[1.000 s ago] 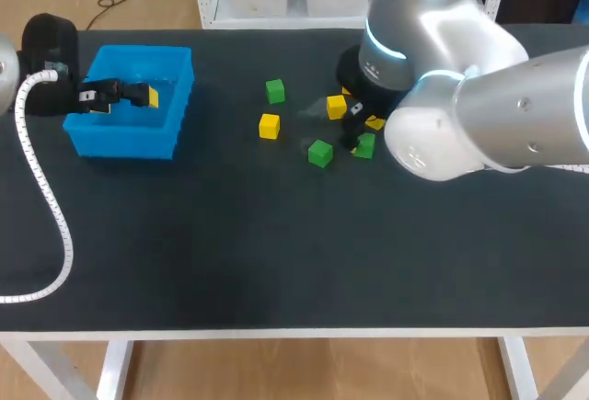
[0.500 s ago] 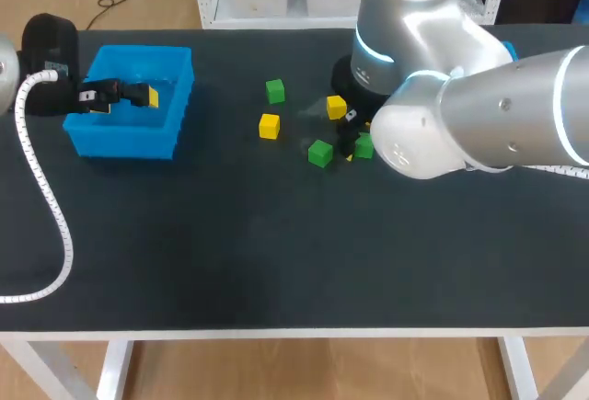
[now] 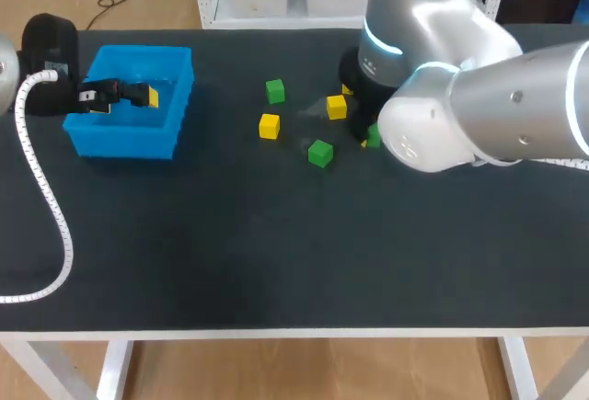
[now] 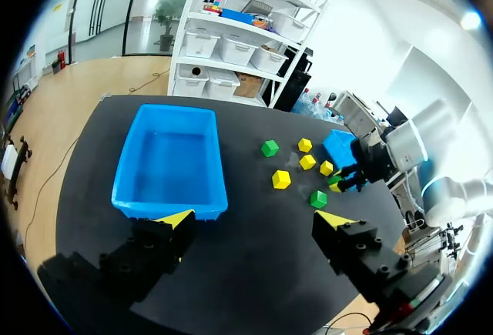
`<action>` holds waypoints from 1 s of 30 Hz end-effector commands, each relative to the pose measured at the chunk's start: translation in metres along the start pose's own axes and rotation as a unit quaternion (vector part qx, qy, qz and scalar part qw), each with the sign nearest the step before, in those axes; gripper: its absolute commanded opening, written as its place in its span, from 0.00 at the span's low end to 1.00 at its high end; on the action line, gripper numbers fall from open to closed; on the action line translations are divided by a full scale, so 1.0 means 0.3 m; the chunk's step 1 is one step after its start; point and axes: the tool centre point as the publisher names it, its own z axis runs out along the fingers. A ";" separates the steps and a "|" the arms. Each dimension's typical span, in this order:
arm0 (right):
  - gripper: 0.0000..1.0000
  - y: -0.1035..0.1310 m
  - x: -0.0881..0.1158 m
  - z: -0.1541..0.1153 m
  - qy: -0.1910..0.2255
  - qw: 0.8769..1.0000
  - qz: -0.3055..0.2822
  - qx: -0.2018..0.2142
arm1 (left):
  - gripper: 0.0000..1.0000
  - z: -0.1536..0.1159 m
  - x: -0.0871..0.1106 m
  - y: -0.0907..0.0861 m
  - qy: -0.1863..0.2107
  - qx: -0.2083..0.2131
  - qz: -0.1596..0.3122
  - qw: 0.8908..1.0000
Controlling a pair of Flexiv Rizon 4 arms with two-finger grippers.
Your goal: Put the green cubes in the right bin and the yellow cubes in the left bin.
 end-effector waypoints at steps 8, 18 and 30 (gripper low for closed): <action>0.00 -0.175 -0.059 -0.442 -0.144 0.987 0.048 0.061 | 1.00 0.002 0.000 0.003 -0.001 0.002 0.000 1.000; 0.00 -0.503 0.029 -0.462 -0.123 0.961 0.201 0.147 | 1.00 0.002 0.000 0.003 -0.001 0.002 0.000 1.000; 0.00 -0.551 0.177 -0.232 -0.051 0.949 0.271 0.152 | 1.00 0.002 0.000 0.003 -0.001 0.002 0.000 1.000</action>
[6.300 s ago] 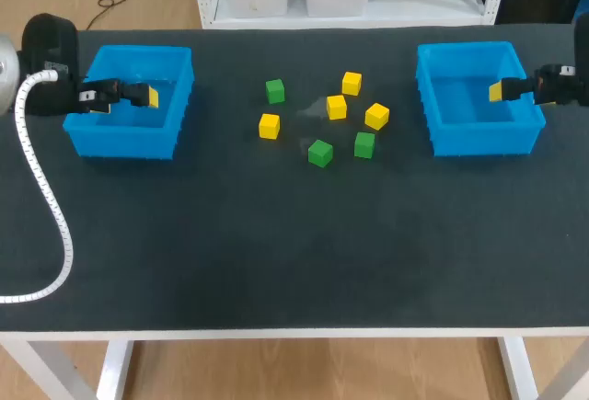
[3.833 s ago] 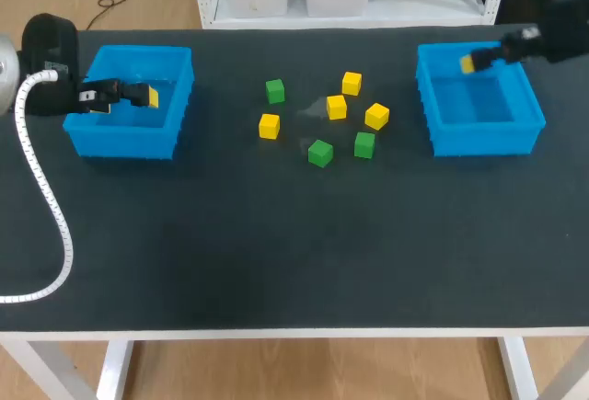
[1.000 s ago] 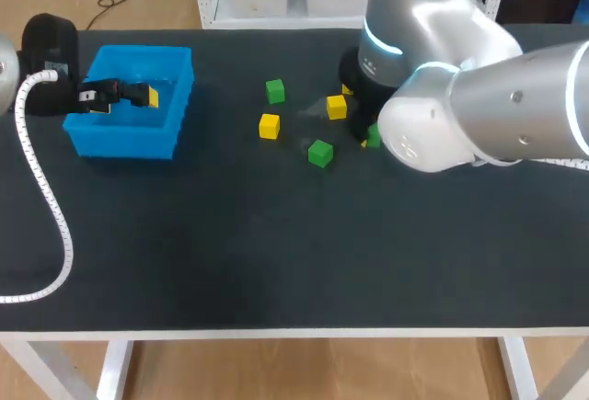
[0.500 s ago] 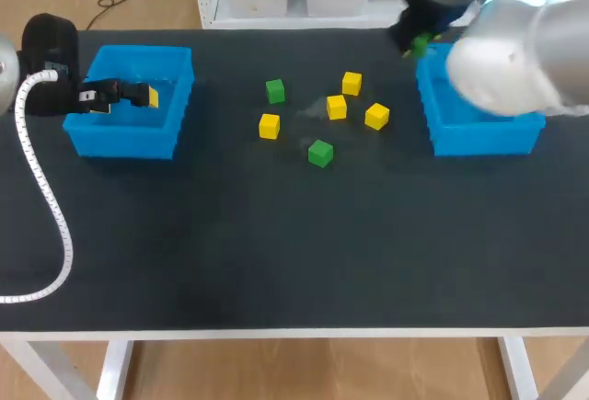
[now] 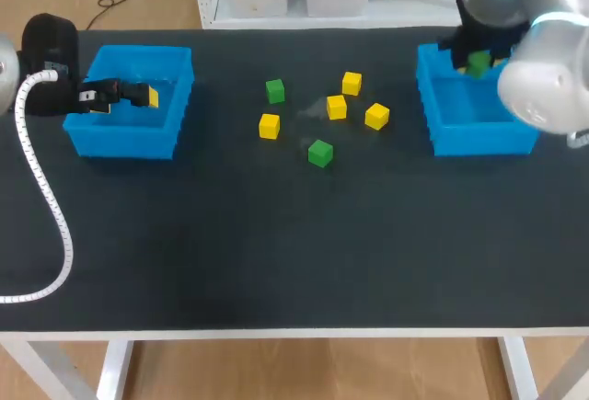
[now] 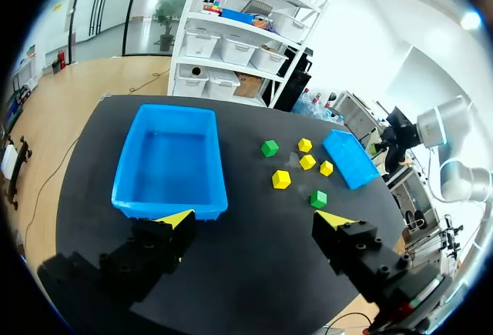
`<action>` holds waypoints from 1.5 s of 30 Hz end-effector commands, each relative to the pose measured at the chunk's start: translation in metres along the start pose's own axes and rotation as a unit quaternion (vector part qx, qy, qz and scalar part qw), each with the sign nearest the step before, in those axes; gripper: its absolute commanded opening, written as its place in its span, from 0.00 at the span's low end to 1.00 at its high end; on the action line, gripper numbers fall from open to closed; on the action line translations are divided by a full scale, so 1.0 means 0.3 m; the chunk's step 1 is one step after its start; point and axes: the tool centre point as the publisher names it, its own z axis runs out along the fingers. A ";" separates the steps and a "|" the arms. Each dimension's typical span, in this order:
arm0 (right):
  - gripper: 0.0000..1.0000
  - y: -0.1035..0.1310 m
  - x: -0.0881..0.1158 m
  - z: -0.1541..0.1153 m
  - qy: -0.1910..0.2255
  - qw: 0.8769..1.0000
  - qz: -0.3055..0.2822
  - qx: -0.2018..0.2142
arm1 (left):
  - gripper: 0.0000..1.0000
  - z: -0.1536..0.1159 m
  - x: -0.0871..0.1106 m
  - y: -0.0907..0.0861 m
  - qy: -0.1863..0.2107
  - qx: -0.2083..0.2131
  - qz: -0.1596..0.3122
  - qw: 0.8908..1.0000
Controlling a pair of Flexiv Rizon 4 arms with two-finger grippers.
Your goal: Put the green cubes in the right bin and the yellow cubes in the left bin.
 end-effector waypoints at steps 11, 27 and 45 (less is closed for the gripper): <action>1.00 -0.021 0.077 0.114 0.000 0.999 0.022 0.029 | 1.00 0.002 0.000 0.003 -0.001 0.002 0.000 1.000; 1.00 0.374 -0.034 -0.134 -0.110 0.980 -0.146 -0.078 | 1.00 0.002 0.000 0.003 -0.001 0.002 0.000 1.000; 1.00 0.736 0.040 0.036 -0.068 0.964 -0.201 -0.161 | 1.00 0.002 0.000 0.003 -0.001 0.002 0.000 1.000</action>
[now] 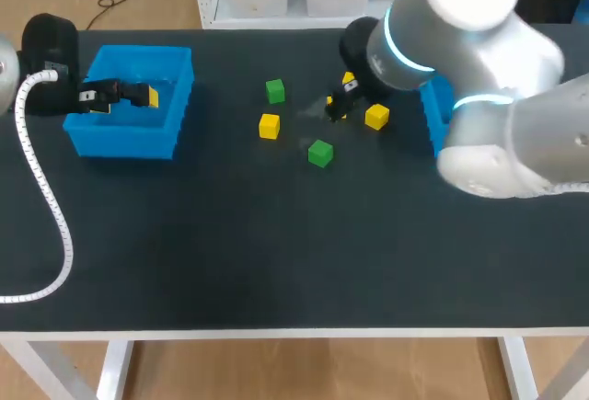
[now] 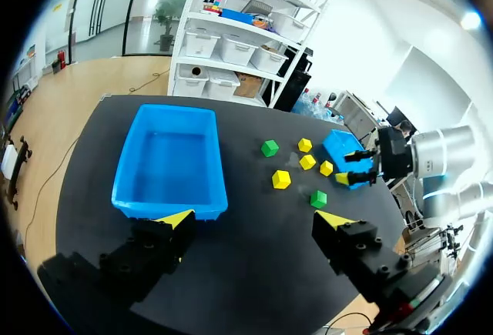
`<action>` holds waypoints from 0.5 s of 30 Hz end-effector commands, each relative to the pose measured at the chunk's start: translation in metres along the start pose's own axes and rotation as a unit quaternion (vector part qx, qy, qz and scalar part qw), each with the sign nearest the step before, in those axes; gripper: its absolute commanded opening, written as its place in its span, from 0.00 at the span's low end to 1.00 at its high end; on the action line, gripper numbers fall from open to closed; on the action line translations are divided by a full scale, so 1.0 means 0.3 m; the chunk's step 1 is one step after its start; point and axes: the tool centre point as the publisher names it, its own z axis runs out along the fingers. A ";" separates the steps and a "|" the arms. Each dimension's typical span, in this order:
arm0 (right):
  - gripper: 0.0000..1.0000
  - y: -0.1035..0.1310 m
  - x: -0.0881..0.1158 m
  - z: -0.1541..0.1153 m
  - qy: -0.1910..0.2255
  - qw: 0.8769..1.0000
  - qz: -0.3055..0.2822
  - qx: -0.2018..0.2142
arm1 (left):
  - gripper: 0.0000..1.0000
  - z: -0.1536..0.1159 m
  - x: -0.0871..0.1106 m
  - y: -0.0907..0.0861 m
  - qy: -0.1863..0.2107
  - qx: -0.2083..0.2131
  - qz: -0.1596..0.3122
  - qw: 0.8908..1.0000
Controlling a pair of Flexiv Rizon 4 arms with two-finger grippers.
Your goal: Put the green cubes in the right bin and the yellow cubes in the left bin.
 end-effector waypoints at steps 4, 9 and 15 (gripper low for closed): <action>1.00 0.078 -0.011 0.062 0.031 0.999 -0.004 -0.015 | 1.00 0.002 0.000 0.003 -0.001 0.002 0.000 1.000; 1.00 0.105 0.017 0.071 0.043 0.999 -0.003 -0.021 | 1.00 0.002 0.000 0.003 -0.001 0.002 0.000 1.000; 1.00 0.144 0.052 0.095 0.057 0.998 -0.019 -0.027 | 1.00 0.002 0.000 0.003 -0.001 0.002 0.000 1.000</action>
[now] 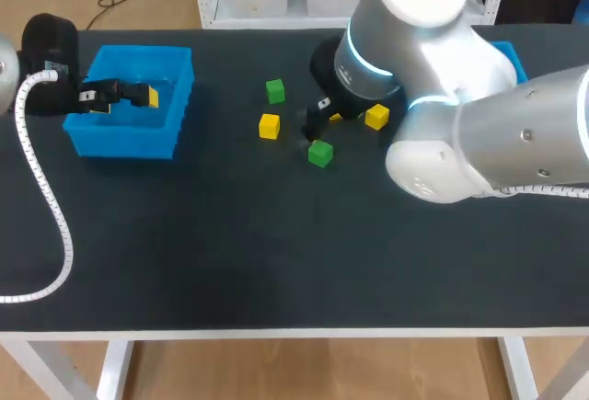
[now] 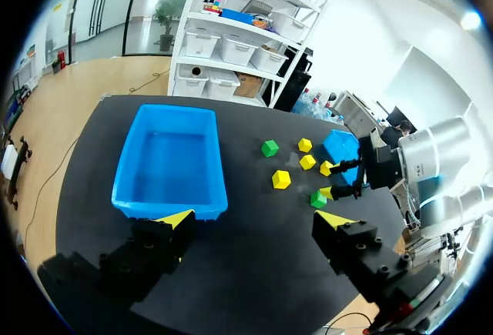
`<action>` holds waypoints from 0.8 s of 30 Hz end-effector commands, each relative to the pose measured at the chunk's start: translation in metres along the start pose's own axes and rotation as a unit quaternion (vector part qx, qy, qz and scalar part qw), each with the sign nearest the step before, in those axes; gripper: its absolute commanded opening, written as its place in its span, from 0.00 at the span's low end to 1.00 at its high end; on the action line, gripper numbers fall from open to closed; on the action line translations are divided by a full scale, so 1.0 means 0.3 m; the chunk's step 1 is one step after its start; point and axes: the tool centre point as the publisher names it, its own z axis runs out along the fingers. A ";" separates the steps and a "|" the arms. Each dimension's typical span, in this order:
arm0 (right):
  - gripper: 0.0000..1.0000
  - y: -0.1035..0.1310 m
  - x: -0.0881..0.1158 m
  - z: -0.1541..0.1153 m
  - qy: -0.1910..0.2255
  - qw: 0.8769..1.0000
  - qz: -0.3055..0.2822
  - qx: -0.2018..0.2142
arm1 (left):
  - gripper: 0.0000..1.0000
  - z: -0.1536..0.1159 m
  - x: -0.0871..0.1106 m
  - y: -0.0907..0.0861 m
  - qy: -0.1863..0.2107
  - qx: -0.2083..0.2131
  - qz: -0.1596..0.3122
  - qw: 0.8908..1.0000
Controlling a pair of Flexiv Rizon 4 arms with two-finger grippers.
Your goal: Put the green cubes in the right bin and the yellow cubes in the left bin.
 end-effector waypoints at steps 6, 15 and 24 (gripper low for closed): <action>1.00 0.032 0.030 0.048 0.026 0.999 -0.030 -0.001 | 1.00 0.002 0.000 0.003 -0.001 0.002 0.000 1.000; 0.07 0.075 0.062 0.091 0.060 0.996 -0.067 -0.004 | 1.00 0.002 0.000 0.003 -0.001 0.002 0.000 1.000; 0.00 0.076 0.072 0.092 0.070 0.995 -0.071 -0.007 | 1.00 0.002 0.000 0.003 -0.001 0.002 0.000 1.000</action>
